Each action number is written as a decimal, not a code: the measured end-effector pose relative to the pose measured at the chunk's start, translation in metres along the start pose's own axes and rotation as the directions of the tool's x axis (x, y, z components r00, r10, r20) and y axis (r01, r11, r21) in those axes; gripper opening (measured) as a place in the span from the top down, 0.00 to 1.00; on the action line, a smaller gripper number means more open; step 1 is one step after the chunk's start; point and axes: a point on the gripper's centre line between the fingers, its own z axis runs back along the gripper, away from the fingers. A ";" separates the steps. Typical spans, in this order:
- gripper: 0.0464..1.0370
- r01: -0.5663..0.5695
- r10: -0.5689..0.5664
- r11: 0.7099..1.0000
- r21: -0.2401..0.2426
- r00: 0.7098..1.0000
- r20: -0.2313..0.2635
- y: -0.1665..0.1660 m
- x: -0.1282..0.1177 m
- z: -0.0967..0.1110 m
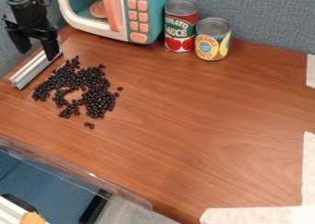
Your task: Sweep into pile
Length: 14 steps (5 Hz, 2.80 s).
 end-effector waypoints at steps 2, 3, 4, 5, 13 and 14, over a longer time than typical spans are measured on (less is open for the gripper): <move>0.04 0.053 -0.051 0.998 0.047 0.998 -0.043 0.021 0.012 -0.015; 0.04 0.049 -0.046 0.997 0.053 0.997 -0.056 0.032 0.009 -0.023; 0.07 0.041 -0.038 0.998 0.052 0.997 -0.069 0.038 0.006 -0.029; 0.22 0.041 -0.038 0.998 0.038 0.996 -0.077 0.036 0.002 -0.032; 0.08 0.008 -0.006 0.999 0.035 0.998 -0.064 0.043 -0.006 -0.030; 0.17 0.002 0.000 1.000 0.026 0.998 -0.060 0.042 -0.003 -0.032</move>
